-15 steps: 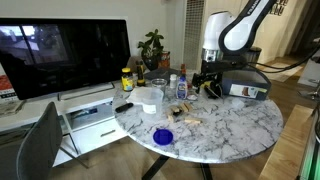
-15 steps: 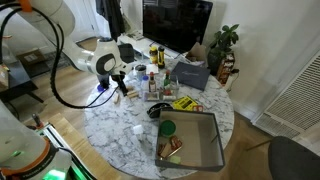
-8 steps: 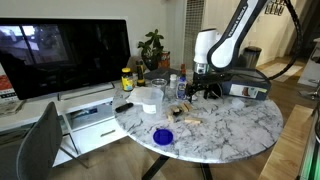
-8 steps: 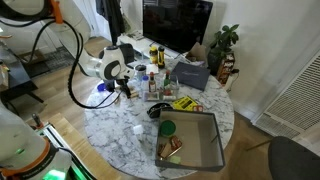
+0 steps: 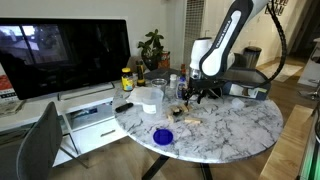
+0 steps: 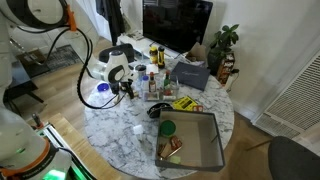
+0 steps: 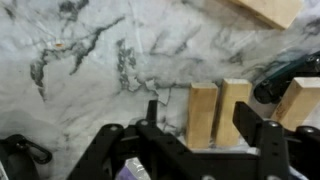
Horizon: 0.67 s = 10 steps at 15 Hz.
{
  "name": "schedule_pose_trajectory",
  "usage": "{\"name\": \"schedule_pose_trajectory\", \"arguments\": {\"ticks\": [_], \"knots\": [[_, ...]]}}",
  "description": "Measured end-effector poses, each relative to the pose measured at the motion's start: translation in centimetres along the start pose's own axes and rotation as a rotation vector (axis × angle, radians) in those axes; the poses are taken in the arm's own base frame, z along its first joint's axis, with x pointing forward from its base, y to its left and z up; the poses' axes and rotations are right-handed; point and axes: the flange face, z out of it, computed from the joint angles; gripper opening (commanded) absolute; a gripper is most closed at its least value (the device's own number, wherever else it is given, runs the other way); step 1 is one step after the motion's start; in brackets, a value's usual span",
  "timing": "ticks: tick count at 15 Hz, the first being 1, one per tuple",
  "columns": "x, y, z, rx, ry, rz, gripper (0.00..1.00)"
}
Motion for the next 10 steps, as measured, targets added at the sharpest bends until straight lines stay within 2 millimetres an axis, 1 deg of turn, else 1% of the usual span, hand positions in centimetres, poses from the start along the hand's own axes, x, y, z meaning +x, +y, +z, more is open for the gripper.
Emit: {"name": "schedule_pose_trajectory", "arguments": {"ticks": [1,2,5,7,10], "knots": [[0.2,0.0,0.3,0.001,-0.003,0.005,0.51],[0.3,0.0,0.6,0.002,-0.005,0.008,0.47],[0.7,0.0,1.2,0.006,-0.009,0.016,0.46],[0.9,-0.1,1.4,0.008,-0.01,0.018,0.53],[1.1,-0.1,1.5,0.015,-0.01,0.02,0.59]]}}
